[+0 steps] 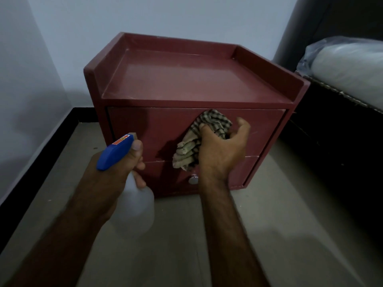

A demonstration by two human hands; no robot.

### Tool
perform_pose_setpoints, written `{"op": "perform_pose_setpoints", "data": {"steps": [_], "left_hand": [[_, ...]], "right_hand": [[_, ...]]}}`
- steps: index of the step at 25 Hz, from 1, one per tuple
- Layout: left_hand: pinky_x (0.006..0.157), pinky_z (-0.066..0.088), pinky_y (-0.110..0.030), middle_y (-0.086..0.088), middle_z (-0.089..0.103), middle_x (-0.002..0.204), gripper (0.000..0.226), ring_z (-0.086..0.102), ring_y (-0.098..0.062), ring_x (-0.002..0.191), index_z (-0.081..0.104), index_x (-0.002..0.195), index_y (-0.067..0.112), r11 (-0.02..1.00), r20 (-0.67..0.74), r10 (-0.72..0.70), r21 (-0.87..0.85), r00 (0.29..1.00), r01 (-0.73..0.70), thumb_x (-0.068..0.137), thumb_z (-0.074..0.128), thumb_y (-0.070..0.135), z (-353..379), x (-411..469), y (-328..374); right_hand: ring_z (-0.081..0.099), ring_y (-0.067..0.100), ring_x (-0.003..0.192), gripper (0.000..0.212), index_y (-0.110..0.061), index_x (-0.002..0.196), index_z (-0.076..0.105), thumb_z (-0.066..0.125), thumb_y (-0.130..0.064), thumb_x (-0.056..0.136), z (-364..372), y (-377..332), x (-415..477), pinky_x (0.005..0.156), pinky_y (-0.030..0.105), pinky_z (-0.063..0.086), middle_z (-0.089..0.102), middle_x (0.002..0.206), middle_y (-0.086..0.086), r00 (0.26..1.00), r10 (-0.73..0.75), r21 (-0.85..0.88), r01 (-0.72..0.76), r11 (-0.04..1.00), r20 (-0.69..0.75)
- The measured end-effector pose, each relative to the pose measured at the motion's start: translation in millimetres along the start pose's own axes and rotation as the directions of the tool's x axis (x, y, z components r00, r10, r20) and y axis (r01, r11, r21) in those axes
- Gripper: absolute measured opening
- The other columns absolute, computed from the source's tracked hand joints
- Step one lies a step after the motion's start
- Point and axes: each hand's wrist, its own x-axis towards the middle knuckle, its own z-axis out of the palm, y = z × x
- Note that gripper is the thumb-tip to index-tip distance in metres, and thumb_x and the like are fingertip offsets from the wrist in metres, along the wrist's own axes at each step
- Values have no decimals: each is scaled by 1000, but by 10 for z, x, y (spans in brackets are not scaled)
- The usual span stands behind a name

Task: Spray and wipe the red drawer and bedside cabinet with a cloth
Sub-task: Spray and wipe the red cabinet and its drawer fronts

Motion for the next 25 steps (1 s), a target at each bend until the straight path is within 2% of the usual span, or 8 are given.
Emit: {"op": "perform_pose_setpoints", "data": {"steps": [4,8,11,15,17,20,22,25], "left_hand": [[73,58,-51,-6,73,81,64,68,-30,57,71,102,26,1000,35,18,19,999,-19,70,70,81,168,8,-13],[78,57,-54,-5,74,80,49,69,-28,58,73,88,39,998,53,41,39,998,-43,71,64,84,340,-12,-2],[75,57,-47,-3,74,82,42,71,-26,61,68,103,56,997,79,66,27,995,-68,73,62,84,451,-33,-13],[65,57,-30,-3,74,84,59,71,-25,60,64,124,45,996,89,80,37,993,-83,76,63,79,559,-39,-76],[60,57,-24,-3,74,83,55,71,-25,59,66,120,45,995,93,89,32,992,-92,77,63,79,588,-52,-70],[63,58,-30,-2,73,82,31,71,-25,59,70,101,56,992,125,105,54,987,-112,80,61,77,608,-52,-71],[67,60,-37,-3,73,83,27,71,-26,61,69,106,55,993,142,97,54,985,-105,84,62,70,610,-44,-108],[67,60,-33,-5,72,83,38,70,-27,62,67,120,47,996,177,74,43,981,-83,85,65,63,669,-64,-154]], "right_hand": [[73,8,87,69,-39,124,57,93,-22,67,-240,26,338,72,37,66,67,105,-11,987,146,133,-155,979,72],[73,1,91,62,-34,122,63,89,-10,71,-402,128,568,81,34,65,73,104,-15,994,-54,63,48,997,99],[72,0,94,53,-30,120,66,85,-9,76,-373,278,544,84,27,61,74,103,-20,959,-224,40,220,975,173],[68,-4,95,48,-29,120,68,86,-12,79,-402,579,466,83,13,52,69,102,-32,925,-315,15,319,948,212],[70,-3,94,48,-32,118,68,88,-11,78,-470,715,466,82,15,54,71,100,-30,939,-276,12,280,960,205],[72,0,97,58,-38,117,67,90,-7,74,-571,850,562,87,22,60,75,105,-20,987,-127,80,119,990,96],[73,9,107,69,-30,130,64,93,-9,71,-600,904,638,93,36,62,75,116,-9,998,64,174,-59,983,-23],[73,17,111,79,-26,141,59,91,-8,72,-587,925,637,93,44,62,71,127,-2,961,275,339,-248,908,-34]]}}
